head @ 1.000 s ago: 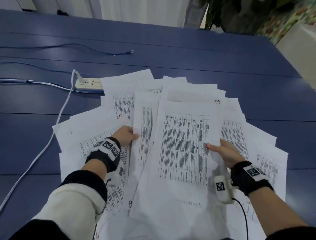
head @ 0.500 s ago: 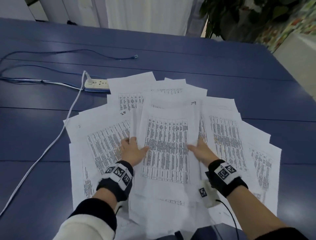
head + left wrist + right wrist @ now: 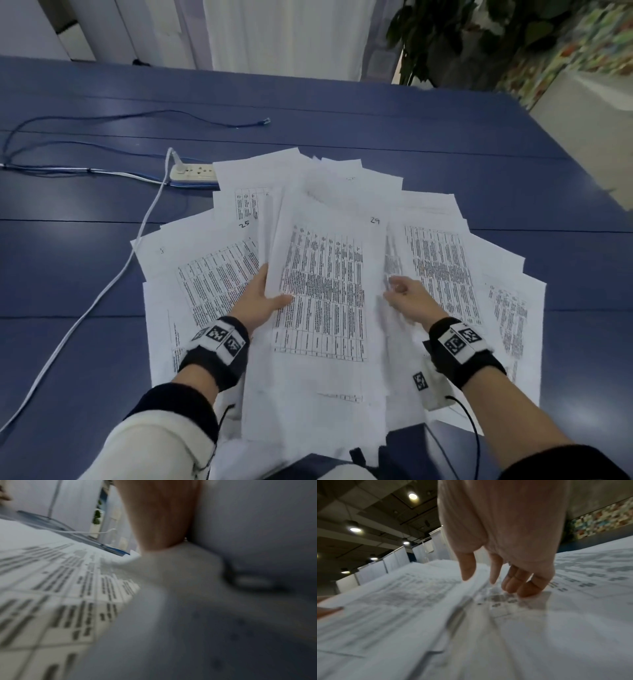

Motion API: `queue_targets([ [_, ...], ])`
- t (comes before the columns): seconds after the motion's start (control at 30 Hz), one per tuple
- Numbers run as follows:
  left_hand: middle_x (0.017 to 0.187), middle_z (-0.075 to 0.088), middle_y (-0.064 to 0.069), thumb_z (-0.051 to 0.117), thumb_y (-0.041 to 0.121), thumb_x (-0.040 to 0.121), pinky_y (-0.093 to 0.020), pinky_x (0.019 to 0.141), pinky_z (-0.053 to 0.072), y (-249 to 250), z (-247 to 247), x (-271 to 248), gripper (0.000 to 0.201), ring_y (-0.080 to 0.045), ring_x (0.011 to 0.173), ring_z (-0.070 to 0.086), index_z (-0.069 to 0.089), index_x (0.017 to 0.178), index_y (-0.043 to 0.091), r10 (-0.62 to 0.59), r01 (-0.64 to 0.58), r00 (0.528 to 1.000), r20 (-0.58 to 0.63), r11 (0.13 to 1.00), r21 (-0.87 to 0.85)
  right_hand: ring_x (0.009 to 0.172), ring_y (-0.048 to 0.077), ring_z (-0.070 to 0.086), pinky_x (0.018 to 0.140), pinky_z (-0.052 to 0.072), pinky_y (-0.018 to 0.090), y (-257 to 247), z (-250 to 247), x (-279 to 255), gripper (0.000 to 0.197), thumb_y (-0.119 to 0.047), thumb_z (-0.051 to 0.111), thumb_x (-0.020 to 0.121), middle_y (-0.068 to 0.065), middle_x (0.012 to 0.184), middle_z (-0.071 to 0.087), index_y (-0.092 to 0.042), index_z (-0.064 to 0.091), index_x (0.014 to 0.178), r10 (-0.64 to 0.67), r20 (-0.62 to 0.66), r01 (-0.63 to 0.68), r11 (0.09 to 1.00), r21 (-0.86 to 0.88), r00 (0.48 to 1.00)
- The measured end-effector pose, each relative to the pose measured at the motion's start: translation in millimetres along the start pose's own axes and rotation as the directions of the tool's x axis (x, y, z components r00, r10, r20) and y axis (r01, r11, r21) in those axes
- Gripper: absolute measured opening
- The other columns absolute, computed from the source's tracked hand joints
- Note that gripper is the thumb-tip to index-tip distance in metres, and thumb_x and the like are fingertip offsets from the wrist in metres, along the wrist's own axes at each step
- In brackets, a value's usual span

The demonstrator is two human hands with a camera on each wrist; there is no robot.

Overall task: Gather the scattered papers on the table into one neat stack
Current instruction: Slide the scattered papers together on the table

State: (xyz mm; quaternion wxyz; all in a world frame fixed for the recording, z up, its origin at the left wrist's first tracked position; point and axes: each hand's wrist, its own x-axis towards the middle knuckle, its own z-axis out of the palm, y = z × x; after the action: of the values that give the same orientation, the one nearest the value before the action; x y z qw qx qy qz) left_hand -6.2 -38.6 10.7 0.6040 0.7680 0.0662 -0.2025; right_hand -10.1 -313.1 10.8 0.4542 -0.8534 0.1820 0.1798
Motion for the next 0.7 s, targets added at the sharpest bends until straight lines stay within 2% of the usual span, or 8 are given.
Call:
queue_targets([
  [0.1,0.12,0.054,0.009,0.064,0.003,0.082,-0.036,0.102,0.038,2.8,-15.7,-9.3,0.069,-0.015,0.109,0.054,0.032,0.138,0.028,0.017,-0.016,1.0,0.007,0.987,-0.163,0.131,0.029,0.039,0.107,0.034,0.041,3.6,-5.7,4.3,0.068,-0.04,0.058,0.088,0.016,0.144,0.037,-0.007,0.033,0.141,0.035,-0.119,-0.024,0.996,0.09,0.992],
  [0.27,0.104,0.062,0.008,0.058,-0.003,0.084,-0.018,0.075,0.048,14.6,-30.7,-16.2,0.052,-0.006,0.092,0.06,0.042,0.124,0.024,0.071,-0.066,0.997,0.019,0.978,-0.198,0.134,0.025,0.037,0.113,0.027,0.043,-6.6,-9.7,9.3,0.078,-0.063,0.046,0.084,0.006,0.147,0.039,-0.012,0.036,0.142,0.047,-0.079,-0.014,0.925,0.379,0.996],
  [0.33,0.104,0.062,0.007,0.058,-0.005,0.084,-0.015,0.071,0.051,13.1,-33.7,-17.3,0.053,-0.007,0.091,0.06,0.041,0.125,0.024,0.053,-0.05,0.999,0.012,0.98,-0.193,0.135,0.028,0.036,0.112,0.028,0.044,-7.4,-11.8,17.0,0.073,-0.054,0.05,0.087,0.01,0.148,0.036,-0.008,0.034,0.143,0.102,-0.196,-0.025,0.932,0.361,0.975],
  [0.4,0.108,0.062,0.003,0.059,-0.005,0.083,-0.024,0.083,0.051,8.3,-35.6,-18.5,0.057,-0.015,0.095,0.06,0.039,0.129,0.022,0.017,-0.018,1.0,-0.008,0.983,-0.185,0.131,0.034,0.04,0.109,0.032,0.046,-6.7,-10.1,20.8,0.062,-0.035,0.056,0.089,0.02,0.144,0.039,0.0,0.038,0.137,0.128,-0.298,-0.081,0.983,0.163,0.946],
  [0.47,0.115,0.058,-0.004,0.061,-0.004,0.083,-0.033,0.095,0.043,-1.0,-35.9,-17.0,0.059,-0.022,0.103,0.056,0.038,0.133,0.016,-0.042,0.036,0.998,-0.038,0.987,-0.16,0.127,0.037,0.042,0.107,0.036,0.047,-4.7,-5.5,25.2,0.06,-0.03,0.059,0.086,0.024,0.141,0.039,0.001,0.04,0.134,0.111,-0.271,-0.112,0.994,0.012,0.956],
  [0.57,0.125,0.055,-0.011,0.062,-0.001,0.083,-0.04,0.102,0.038,-18.0,-32.3,-13.2,0.056,-0.026,0.108,0.053,0.04,0.133,0.009,-0.162,0.146,0.983,-0.091,0.976,-0.164,0.127,0.035,0.044,0.106,0.038,0.046,1.2,-5.0,30.1,0.073,-0.028,0.068,0.081,0.015,0.144,0.038,-0.003,0.033,0.14,0.161,-0.174,-0.149,0.986,0.08,0.971],
  [0.63,0.129,0.054,-0.013,0.061,0.003,0.085,-0.042,0.105,0.036,-24.8,-29.7,-9.3,0.052,-0.025,0.11,0.052,0.043,0.133,0.006,-0.198,0.177,0.973,-0.115,0.969,-0.172,0.121,0.034,0.05,0.102,0.042,0.042,1.4,-6.7,29.5,0.063,-0.014,0.067,0.083,0.015,0.135,0.048,0.001,0.038,0.137,0.17,-0.182,-0.142,0.977,0.156,0.968],
  [0.7,0.129,0.054,-0.016,0.058,0.005,0.087,-0.044,0.106,0.036,-27.1,-29.1,-5.0,0.046,-0.027,0.112,0.052,0.045,0.131,0.004,-0.22,0.194,0.967,-0.126,0.962,-0.191,0.107,0.034,0.059,0.086,0.049,0.035,-2.5,-6.0,25.7,0.041,-0.002,0.06,0.086,0.019,0.12,0.058,0.005,0.05,0.125,0.125,-0.178,-0.106,0.988,0.111,0.976],
])
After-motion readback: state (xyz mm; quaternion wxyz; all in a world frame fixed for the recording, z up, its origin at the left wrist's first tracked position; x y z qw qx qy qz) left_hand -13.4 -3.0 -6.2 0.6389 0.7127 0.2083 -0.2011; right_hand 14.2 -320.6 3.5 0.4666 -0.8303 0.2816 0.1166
